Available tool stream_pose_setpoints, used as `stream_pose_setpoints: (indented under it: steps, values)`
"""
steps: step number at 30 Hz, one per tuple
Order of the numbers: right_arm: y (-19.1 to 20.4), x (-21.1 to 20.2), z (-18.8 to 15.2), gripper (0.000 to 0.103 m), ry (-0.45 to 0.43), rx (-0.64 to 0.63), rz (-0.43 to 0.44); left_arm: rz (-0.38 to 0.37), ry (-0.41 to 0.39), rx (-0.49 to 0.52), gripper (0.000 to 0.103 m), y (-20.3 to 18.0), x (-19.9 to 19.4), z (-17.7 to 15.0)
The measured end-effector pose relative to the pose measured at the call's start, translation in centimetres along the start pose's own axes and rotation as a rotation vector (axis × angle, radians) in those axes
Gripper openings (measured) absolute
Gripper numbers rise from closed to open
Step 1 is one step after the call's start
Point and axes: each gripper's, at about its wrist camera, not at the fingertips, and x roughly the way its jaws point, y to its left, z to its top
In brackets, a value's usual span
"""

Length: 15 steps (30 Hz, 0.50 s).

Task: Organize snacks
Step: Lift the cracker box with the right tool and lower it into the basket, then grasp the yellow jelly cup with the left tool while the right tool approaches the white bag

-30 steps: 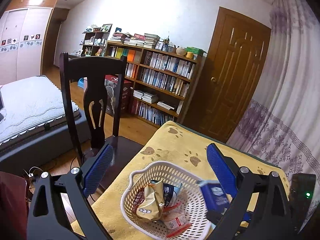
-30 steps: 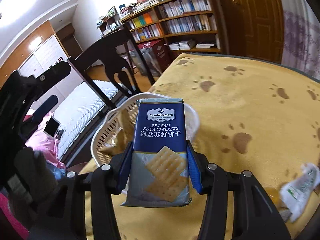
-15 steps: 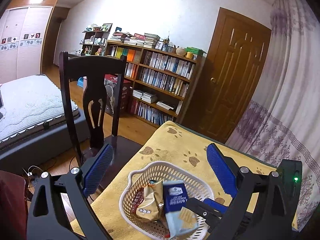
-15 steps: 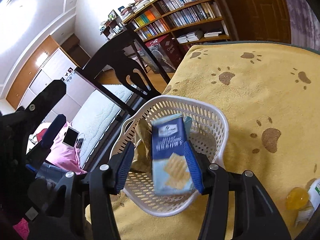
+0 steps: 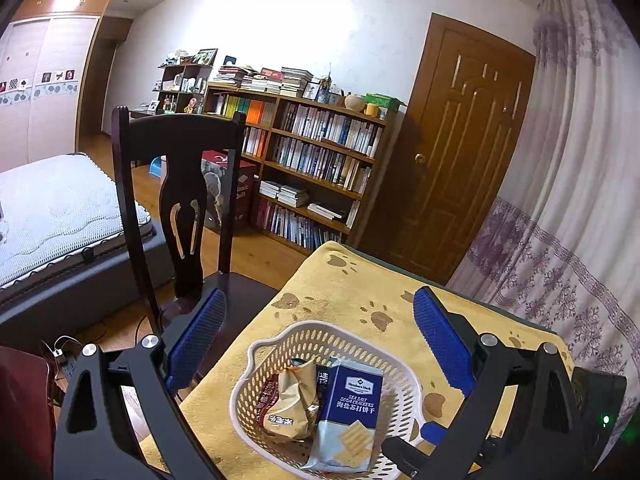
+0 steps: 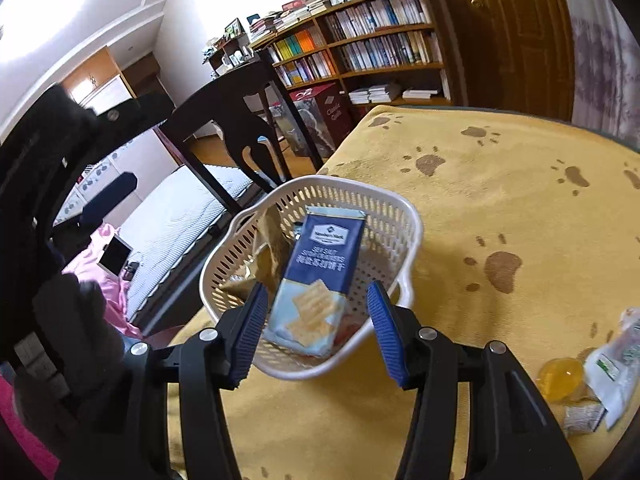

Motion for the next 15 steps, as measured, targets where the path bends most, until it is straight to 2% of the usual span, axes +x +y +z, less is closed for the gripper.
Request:
stream_pose_setpoints:
  steps: [6, 15]
  values:
    - [-1.6, -2.1, -1.0, 0.052, -0.048, 0.004, -0.071, -0.015, -0.001, 0.023, 0.096, -1.1, -0.2, -0.3]
    - [-6.6, -5.7, -2.2, 0.052, -0.107, 0.104, -0.162, -0.039, 0.007, 0.064, 0.096, -3.0, -0.3, -0.7]
